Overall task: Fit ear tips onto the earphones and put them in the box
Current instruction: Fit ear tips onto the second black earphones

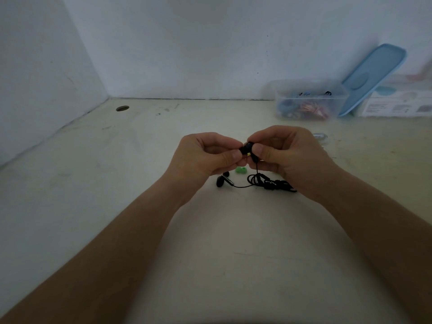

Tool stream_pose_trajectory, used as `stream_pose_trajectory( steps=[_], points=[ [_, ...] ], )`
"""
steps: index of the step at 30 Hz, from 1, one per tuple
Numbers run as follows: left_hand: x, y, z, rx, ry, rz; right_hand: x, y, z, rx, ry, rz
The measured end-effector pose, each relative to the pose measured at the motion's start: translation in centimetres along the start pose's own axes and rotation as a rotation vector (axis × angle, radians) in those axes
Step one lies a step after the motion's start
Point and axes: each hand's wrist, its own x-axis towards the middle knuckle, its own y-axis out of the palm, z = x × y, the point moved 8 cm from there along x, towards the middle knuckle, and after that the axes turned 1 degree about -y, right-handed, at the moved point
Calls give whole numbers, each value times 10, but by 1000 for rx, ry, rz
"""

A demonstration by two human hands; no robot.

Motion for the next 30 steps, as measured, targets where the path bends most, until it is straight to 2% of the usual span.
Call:
stream_pose_trajectory(
  steps=[11,21,24,28,30],
  points=[
    [0,0,1,-15,-6,-5,-1,0,4,-91,-44,-31],
    [3,-2,-4,110,27,-4,0,-1,0,-119,-20,-51],
    [3,-7,-10,271,66,2,2,-3,-3,-124,-1,-22],
    [1,-12,-18,828,177,36,3,-2,-7,-123,53,37],
    [-1,-9,-12,935,144,104,3,-2,-7,-119,65,44]
  ],
)
